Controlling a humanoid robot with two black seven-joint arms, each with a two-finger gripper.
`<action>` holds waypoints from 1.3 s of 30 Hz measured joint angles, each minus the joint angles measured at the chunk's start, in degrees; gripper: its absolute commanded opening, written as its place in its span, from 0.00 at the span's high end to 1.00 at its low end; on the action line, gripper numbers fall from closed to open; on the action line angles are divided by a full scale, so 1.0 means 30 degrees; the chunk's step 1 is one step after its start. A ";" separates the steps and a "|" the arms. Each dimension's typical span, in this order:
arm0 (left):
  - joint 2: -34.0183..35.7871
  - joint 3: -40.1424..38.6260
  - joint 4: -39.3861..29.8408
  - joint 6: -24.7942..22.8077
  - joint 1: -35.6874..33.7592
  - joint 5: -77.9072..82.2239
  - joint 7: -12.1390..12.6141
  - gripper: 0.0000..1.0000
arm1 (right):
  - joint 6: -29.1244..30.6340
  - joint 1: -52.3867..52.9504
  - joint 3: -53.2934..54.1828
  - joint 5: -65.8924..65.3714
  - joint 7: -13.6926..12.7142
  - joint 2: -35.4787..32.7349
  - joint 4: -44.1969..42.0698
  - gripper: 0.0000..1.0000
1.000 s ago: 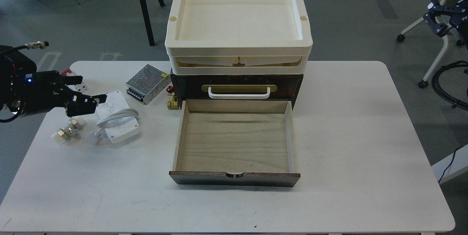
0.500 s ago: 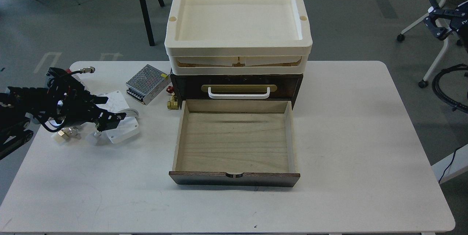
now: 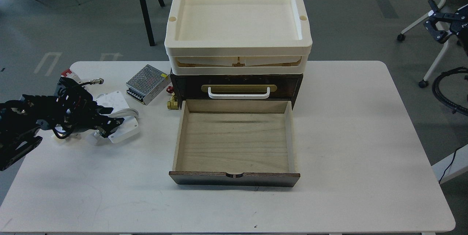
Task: Put charging cable into cabinet
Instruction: 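Grasp the white charging adapter with the left gripper and lift it, then carry the adapter with the left gripper over the open drawer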
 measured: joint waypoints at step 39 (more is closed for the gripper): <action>0.3838 -0.3028 -1.8254 -0.0529 -0.0707 -0.7645 0.0003 1.00 | 0.0000 -0.0181 0.0120 -0.0013 -0.0002 0.0020 -0.0623 0.00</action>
